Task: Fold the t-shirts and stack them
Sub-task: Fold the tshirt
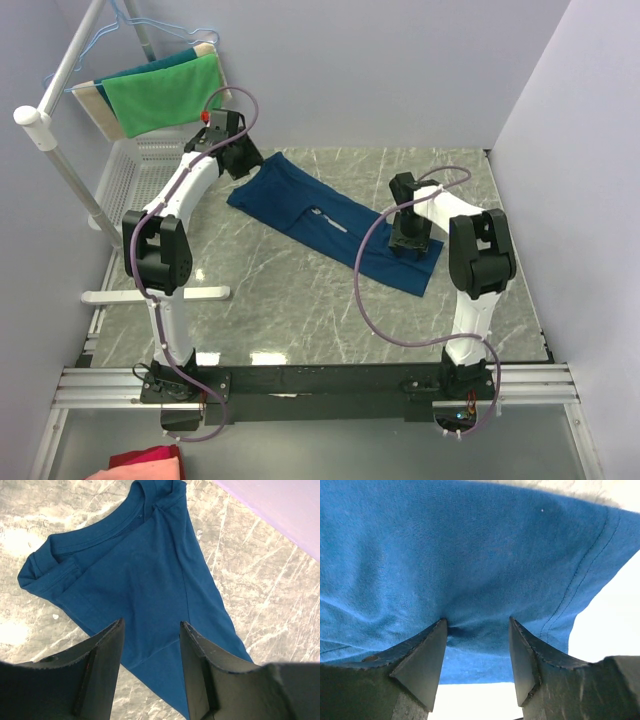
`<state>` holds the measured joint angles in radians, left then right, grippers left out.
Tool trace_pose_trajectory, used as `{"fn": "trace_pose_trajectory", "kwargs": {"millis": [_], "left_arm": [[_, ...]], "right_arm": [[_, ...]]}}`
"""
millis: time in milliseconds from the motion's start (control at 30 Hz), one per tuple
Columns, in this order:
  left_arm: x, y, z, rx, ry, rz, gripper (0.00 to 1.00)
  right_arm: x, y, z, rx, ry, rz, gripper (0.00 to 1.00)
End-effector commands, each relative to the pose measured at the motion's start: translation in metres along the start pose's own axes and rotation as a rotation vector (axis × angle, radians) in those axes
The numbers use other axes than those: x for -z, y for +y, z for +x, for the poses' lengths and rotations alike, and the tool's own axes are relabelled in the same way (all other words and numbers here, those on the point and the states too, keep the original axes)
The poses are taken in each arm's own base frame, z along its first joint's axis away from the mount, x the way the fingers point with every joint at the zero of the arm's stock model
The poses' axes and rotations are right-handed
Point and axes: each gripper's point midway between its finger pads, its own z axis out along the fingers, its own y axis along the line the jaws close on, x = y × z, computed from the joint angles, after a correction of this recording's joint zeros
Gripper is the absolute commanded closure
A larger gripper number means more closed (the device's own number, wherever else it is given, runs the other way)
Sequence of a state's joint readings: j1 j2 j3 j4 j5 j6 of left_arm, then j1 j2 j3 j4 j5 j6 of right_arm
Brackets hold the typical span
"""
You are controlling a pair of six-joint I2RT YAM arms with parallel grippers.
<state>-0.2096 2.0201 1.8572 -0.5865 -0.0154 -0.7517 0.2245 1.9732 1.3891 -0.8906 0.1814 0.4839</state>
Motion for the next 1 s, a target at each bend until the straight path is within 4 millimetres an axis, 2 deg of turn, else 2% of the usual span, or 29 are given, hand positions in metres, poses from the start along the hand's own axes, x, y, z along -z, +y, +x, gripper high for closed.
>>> {"fn": "trace_pose_trajectory", "kwargs": {"millis": [0, 67, 167, 200, 333, 533, 600, 667, 767, 800, 867, 900, 933, 967], "left_arm": [[0.016, -0.016, -0.022, -0.014, -0.05, 0.068, 0.46], [0.017, -0.016, -0.022, -0.016, -0.048, 0.069, 0.46], [0.015, -0.014, -0.026, -0.015, -0.054, 0.066, 0.46], [0.014, -0.014, -0.027, -0.014, -0.054, 0.066, 0.46], [0.007, -0.014, -0.024, -0.016, -0.036, 0.063, 0.46], [-0.002, -0.013, -0.021, -0.017, -0.018, 0.056, 0.46], [-0.003, -0.013, -0.022, -0.017, -0.018, 0.054, 0.46], [-0.003, -0.012, -0.021, -0.017, -0.012, 0.051, 0.46], [-0.003, -0.01, -0.019, -0.022, -0.005, 0.043, 0.46], [-0.002, -0.01, -0.019, -0.023, -0.006, 0.041, 0.46], [-0.001, -0.008, -0.018, -0.027, -0.001, 0.035, 0.46], [0.0, -0.007, -0.019, -0.029, -0.006, 0.027, 0.46], [0.001, -0.005, -0.018, -0.03, -0.007, 0.022, 0.46], [0.001, -0.004, -0.018, -0.032, -0.008, 0.017, 0.46]], "right_arm": [[-0.001, -0.005, 0.019, -0.033, 0.034, -0.008, 0.41], [0.004, -0.005, 0.027, -0.042, 0.045, -0.031, 0.41], [0.01, -0.004, 0.049, -0.029, 0.064, -0.052, 0.41], [0.009, -0.006, 0.062, -0.018, 0.087, -0.052, 0.42], [0.019, 0.002, 0.09, 0.012, 0.101, -0.064, 0.42], [0.034, 0.037, 0.146, 0.092, 0.141, -0.118, 0.42], [0.042, 0.052, 0.172, 0.153, 0.175, -0.152, 0.42], [0.049, 0.057, 0.183, 0.2, 0.163, -0.149, 0.42], [0.069, 0.055, 0.176, 0.214, 0.066, -0.127, 0.42], [0.083, 0.055, 0.166, 0.201, 0.028, -0.132, 0.42], [0.097, 0.051, 0.144, 0.204, -0.069, -0.09, 0.42], [0.116, 0.055, 0.128, 0.212, -0.113, -0.083, 0.42], [0.126, 0.055, 0.113, 0.219, -0.164, -0.061, 0.42], [0.148, 0.066, 0.095, 0.219, -0.221, -0.092, 0.42]]}}
